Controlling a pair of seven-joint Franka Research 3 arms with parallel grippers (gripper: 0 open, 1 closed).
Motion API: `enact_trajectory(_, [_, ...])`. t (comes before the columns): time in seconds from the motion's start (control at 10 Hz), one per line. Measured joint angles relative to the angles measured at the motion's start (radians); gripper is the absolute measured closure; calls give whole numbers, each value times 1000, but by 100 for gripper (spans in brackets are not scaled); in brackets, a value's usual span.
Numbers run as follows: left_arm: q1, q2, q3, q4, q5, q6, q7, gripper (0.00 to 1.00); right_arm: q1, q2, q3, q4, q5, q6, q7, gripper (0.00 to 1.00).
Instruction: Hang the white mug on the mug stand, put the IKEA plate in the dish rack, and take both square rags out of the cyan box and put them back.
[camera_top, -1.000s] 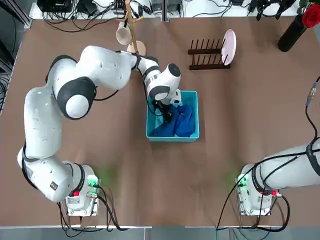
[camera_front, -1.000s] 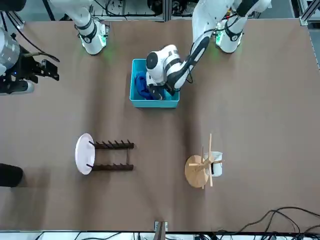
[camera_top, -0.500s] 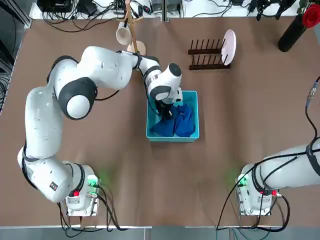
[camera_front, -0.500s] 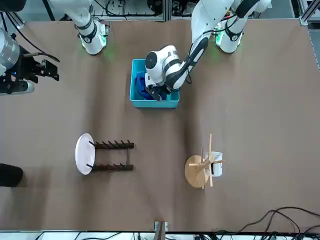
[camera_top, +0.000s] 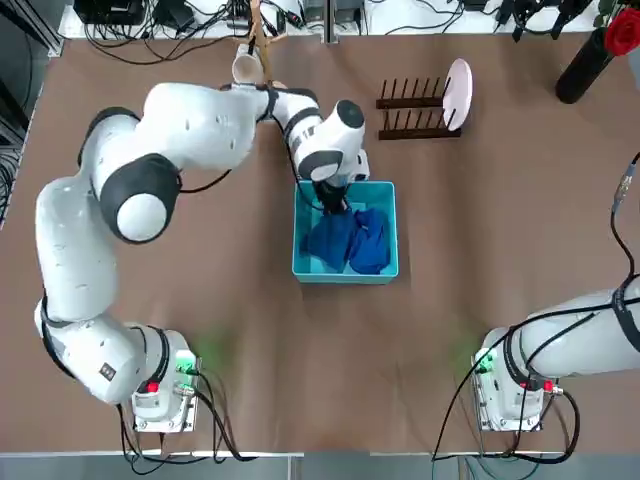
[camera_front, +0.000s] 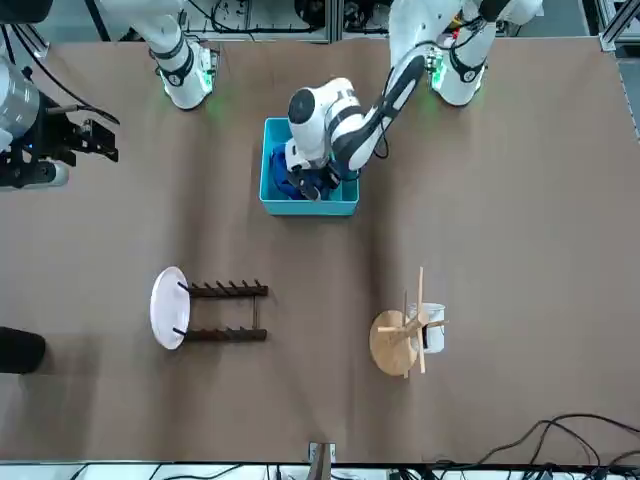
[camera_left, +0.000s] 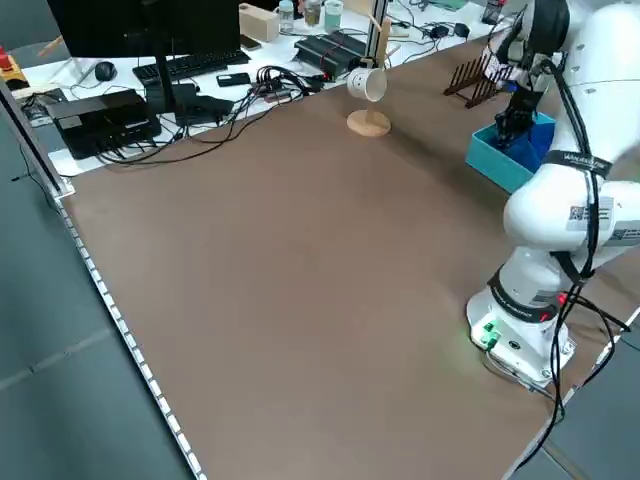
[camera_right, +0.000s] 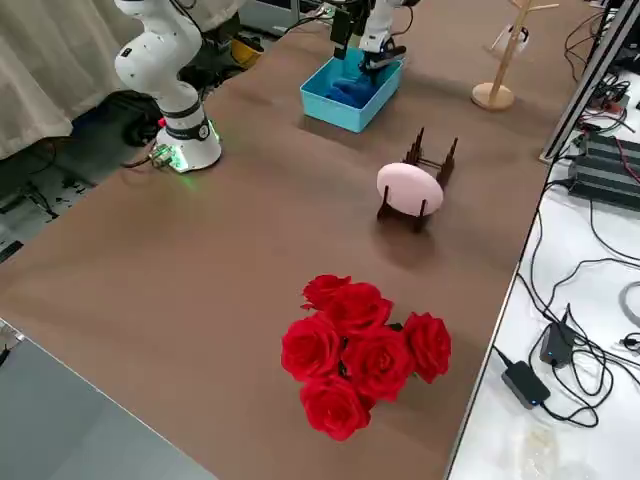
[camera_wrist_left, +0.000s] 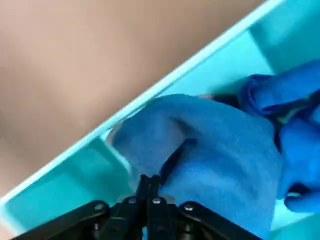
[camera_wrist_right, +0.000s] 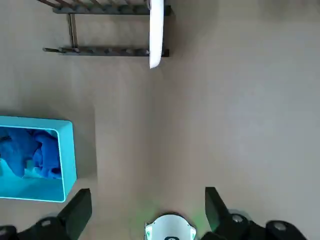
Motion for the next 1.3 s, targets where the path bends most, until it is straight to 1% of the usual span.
enact_trajectory(0.2, [2, -124, -1, 5, -60, -88, 26, 99, 0, 0, 0, 0, 0, 0, 0, 0])
enact_trajectory(0.3, [7, -170, 0, 5, -82, -107, 37, 99, 0, 0, 0, 0, 0, 0, 0, 0])
enact_trajectory(0.4, [11, -188, 1, 4, -89, -113, 43, 99, 0, 0, 0, 0, 0, 0, -1, 0])
enact_trajectory(0.6, [20, -193, 2, 13, -90, -120, 44, 99, 0, 0, 0, 0, 0, 0, -2, 0])
enact_trajectory(0.7, [31, -210, 2, 39, -92, -169, 54, 99, 0, 0, 1, 0, 0, 0, -3, 0])
enact_trajectory(0.8, [48, -250, 3, 76, -97, -257, 89, 99, 5, 0, 2, 0, 0, 0, -12, 0])
enact_trajectory(0.9, [81, -303, 5, 114, -116, -350, 120, 99, 21, 0, 2, -2, 0, 0, -28, 0])
enact_trajectory(1.0, [134, -359, 18, 145, -157, -429, 135, 99, 47, 1, 3, -5, 0, 0, -41, 0])
enact_trajectory(1.1, [177, -412, 75, 159, -199, -483, 149, 99, 82, 2, 4, -15, 0, 4, -43, 0])
enact_trajectory(1.2, [186, -454, 184, 156, -238, -506, 169, 99, 121, 4, 5, -32, 0, 18, -43, 0])
enact_trajectory(1.3, [186, -472, 298, 143, -267, -512, 190, 99, 159, 7, 6, -64, 0, 38, -43, 0])
